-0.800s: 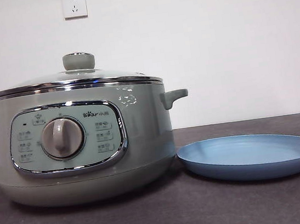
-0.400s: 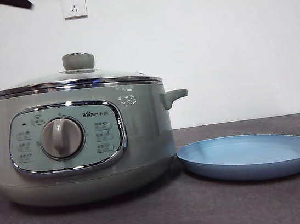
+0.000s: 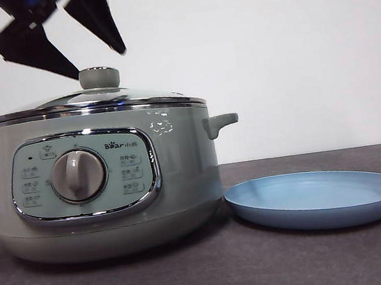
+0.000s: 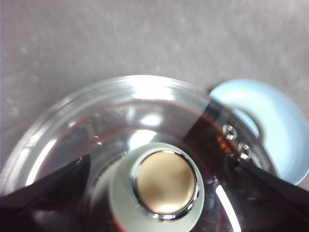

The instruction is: Take the pumpkin out from the steamer,put the pumpkin in the blue plate,close the lid

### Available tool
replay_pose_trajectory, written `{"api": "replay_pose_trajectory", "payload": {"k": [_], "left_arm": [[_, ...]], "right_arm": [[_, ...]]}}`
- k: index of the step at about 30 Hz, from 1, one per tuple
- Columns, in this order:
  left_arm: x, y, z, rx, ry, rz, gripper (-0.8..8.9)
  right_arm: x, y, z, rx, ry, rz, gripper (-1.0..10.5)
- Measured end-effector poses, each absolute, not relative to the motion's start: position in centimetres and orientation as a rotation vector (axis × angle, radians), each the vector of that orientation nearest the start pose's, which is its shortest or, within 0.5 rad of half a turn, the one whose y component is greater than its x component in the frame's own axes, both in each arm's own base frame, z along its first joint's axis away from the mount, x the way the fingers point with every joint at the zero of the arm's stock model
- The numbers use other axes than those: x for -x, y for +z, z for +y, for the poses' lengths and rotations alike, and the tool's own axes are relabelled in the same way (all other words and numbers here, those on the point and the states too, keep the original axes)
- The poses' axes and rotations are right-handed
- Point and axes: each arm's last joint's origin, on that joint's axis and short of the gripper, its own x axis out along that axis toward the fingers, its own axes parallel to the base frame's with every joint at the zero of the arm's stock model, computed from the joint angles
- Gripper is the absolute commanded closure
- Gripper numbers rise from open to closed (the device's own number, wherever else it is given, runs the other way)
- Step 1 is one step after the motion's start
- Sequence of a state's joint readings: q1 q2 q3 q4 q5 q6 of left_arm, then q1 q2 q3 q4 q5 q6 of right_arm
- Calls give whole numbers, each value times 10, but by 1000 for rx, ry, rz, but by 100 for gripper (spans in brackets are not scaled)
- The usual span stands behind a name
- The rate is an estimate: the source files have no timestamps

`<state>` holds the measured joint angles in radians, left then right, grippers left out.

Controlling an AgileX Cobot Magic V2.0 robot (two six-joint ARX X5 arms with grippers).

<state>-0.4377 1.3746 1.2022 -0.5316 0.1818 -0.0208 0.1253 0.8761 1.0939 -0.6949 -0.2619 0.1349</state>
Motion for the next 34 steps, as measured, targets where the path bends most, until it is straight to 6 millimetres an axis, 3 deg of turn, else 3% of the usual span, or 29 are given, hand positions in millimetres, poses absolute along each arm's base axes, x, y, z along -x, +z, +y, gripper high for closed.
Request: {"api": "replay_pose_trajectory", "payload": {"k": [9,13,16,22,34], "left_arm": [[-263,310,-137,-120,-570,750,352],[-262,308,-137,-138,-574,767,447],[-262,308,-137,-145,-577,767,457],[-262,308,-136,-149,-577,768,821],[-260,310,-135,-155,-577,753,822]], "right_arm": [[-160,373,28,-164,346,512,474],[-160,373,28,-164,346,513,474],[-159,373,28,-164,346,519,474],[-159,371,28,-165,344,536,474],[-158,369,27,-170,341,557,474]]}}
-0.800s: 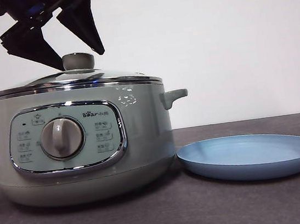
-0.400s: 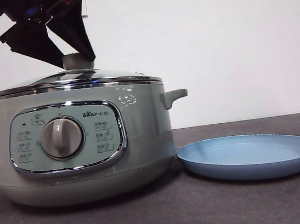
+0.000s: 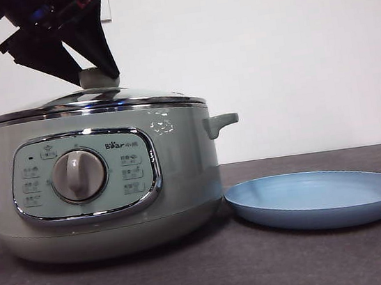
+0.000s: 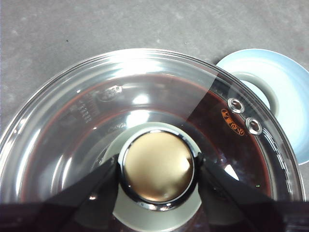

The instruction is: Take the pumpkin out from the steamer,put the pumpkin in the blue plate,close the lid

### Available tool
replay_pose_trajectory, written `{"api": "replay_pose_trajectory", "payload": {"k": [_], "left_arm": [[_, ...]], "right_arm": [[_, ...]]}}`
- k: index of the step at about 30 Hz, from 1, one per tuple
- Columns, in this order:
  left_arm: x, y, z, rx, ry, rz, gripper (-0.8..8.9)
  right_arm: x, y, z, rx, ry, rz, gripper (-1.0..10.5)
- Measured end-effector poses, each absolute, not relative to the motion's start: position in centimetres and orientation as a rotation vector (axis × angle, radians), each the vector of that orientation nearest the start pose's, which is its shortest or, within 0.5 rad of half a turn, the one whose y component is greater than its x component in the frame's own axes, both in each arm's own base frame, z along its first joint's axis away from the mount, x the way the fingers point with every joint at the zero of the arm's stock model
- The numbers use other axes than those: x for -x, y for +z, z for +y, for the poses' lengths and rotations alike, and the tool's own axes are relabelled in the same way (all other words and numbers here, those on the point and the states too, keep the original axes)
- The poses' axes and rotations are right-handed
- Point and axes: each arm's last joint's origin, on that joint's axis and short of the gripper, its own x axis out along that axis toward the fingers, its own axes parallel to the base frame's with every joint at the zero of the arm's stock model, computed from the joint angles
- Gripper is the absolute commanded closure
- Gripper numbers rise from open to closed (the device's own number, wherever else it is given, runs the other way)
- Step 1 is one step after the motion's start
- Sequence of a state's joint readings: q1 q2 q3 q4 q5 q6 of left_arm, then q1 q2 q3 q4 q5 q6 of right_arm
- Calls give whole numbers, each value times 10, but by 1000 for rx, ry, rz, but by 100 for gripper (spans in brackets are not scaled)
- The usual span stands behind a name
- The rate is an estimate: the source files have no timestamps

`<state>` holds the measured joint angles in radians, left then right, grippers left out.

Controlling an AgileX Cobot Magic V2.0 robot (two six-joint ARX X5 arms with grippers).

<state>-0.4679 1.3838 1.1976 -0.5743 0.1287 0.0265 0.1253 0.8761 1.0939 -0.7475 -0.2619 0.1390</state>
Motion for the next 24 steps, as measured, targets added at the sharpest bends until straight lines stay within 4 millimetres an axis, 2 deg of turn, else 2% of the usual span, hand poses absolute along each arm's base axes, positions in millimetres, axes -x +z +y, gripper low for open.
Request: {"api": "replay_pose_trajectory", "payload": {"k": [4,12,19,24], "left_arm": [[-250,322,-130,-147,-574,695,822],[-203,377,-102,-136,-451,446,822],[-148,412,-69,-115,-286,261,822],[-117,423,-49,-102,-166,185,822]], "right_arm": [[-158,371,28,-173,343,544,474],[-167,379,44,-171,525,443,477],[-189,382,83,-134,691,464,474],[-212,386,121,-98,793,516,474]]}}
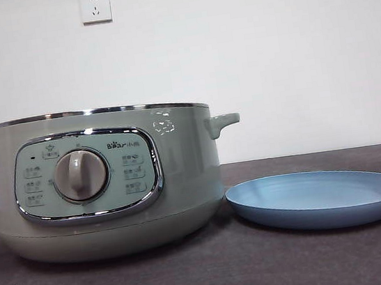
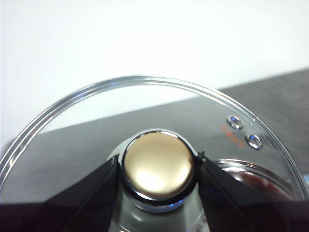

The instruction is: Take the pumpkin out from the steamer,put the pumpkin in the blue plate,close the lid

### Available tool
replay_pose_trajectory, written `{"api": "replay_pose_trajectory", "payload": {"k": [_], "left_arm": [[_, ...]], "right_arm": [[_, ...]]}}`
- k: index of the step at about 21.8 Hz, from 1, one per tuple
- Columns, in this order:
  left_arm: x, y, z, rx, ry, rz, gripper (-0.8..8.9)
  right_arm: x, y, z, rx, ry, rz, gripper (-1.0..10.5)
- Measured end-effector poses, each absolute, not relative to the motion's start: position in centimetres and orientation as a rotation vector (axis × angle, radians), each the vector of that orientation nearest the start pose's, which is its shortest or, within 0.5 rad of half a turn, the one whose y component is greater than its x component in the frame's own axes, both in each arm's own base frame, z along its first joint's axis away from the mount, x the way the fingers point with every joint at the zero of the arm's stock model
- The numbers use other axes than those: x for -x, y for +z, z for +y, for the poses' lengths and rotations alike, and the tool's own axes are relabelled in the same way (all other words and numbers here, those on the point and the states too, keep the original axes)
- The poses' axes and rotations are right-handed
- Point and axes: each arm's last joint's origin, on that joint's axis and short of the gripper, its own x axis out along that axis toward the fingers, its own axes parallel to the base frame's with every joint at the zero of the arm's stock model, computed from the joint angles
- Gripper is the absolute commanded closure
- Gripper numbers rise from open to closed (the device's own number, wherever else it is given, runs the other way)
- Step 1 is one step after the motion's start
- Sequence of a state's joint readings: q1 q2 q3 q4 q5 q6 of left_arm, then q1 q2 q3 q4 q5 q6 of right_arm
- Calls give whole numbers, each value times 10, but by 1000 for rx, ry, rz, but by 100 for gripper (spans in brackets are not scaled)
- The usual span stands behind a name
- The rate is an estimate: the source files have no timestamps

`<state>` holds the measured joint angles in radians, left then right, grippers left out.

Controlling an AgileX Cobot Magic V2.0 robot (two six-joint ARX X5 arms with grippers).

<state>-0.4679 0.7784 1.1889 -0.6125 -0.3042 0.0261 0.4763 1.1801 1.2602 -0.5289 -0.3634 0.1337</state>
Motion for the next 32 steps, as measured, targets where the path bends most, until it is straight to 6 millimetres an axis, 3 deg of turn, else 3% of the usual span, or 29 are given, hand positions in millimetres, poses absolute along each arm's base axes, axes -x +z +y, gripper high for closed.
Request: {"api": "replay_pose_trajectory", "payload": {"k": [7,13,15,19,22,29,32], "left_arm": [[-93,423,-33,-139,-23,182,822],[-90,418,-29,-185,39,222,822],[-90,417,-30,-193,38,234,822],[-91,417,-30,-196,38,236,822],[-90,415,-30,-205,37,255,822],[-90,413,-29,-218,36,278,822],[-89,411,-29,-227,35,296,822]], "right_arm": [[-242,395,181,-4,910,600,474],[-260,398,233,155,902,687,463],[-266,390,258,235,903,735,398],[-277,347,303,390,863,814,371],[-283,312,325,457,865,883,375],[-300,243,349,521,852,1027,379],[-302,234,351,529,850,1044,402]]}}
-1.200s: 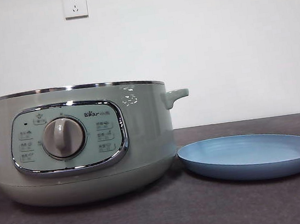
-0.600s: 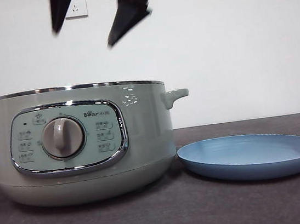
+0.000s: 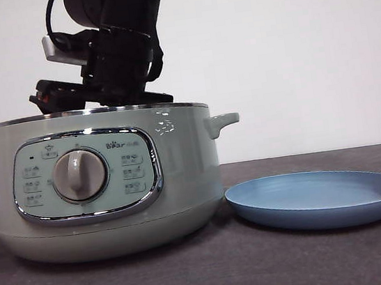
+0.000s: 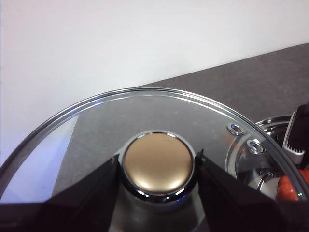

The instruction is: Take the pumpkin out from the steamer,put the pumpkin in the blue plate,close the lid

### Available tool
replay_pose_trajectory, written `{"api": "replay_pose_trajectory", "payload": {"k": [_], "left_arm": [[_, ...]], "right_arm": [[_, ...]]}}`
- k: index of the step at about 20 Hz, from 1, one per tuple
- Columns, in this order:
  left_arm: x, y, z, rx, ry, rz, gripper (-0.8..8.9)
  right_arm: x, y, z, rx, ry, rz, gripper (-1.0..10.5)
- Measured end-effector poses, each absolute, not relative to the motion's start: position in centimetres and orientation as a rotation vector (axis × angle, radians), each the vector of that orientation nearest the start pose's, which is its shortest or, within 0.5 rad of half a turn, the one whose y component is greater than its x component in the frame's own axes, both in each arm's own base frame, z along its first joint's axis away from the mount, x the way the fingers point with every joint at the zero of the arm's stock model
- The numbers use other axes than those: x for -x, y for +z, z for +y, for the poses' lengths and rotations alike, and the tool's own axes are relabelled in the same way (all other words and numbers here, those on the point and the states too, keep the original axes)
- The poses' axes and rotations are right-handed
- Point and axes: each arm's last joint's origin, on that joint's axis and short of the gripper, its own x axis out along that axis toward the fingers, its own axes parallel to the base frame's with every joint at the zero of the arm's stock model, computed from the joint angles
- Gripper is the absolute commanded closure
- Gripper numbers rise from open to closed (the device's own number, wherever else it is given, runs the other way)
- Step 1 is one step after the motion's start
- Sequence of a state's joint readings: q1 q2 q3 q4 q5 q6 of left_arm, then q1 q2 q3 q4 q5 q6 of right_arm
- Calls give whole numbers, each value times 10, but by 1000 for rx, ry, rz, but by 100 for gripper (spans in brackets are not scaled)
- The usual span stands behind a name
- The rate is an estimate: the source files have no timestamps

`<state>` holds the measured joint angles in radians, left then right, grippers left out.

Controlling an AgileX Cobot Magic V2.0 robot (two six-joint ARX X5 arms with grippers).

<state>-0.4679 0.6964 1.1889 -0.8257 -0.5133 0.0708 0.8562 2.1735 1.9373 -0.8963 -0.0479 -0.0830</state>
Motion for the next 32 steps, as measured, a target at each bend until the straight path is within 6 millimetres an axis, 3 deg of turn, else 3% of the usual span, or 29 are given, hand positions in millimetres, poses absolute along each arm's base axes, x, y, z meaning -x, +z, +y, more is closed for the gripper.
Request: {"api": "replay_pose_trajectory", "payload": {"k": [1,2,3,7,9,10,12,15,18,20,22,25,28,32], "left_arm": [[-89,411,-29,-229,35,299,822],[-89,411,-29,-229,34,300,822],[-89,411,-29,-229,35,300,822],[-89,411,-29,-229,34,300,822],[-89,411,-29,-229,33,299,822],[-89,411,-29,-228,32,298,822],[-89,412,-29,-224,31,290,822],[-90,415,-31,-199,-11,255,822],[-91,416,-31,-194,-19,248,822],[-91,417,-32,-189,-19,238,822],[-92,418,-32,-182,-18,223,822],[-92,419,-32,-177,-18,213,822],[-92,420,-32,-176,-17,211,822],[-101,417,-37,-189,-19,238,822]], "right_arm": [[-302,235,350,530,850,1045,566],[-302,234,350,533,845,1048,828],[-302,234,350,534,845,1050,972],[-301,236,349,536,844,1055,957],[-295,252,339,540,839,1070,957],[-289,272,329,533,835,1062,957],[-277,315,298,511,814,1051,957],[-269,368,234,437,694,1045,958],[-265,398,174,375,420,1051,958],[-264,405,149,333,247,1020,958],[-259,404,127,317,81,1011,958],[-249,381,108,308,-36,1054,958],[-250,347,106,277,-15,1030,958],[-257,290,115,195,175,1030,957]]}}
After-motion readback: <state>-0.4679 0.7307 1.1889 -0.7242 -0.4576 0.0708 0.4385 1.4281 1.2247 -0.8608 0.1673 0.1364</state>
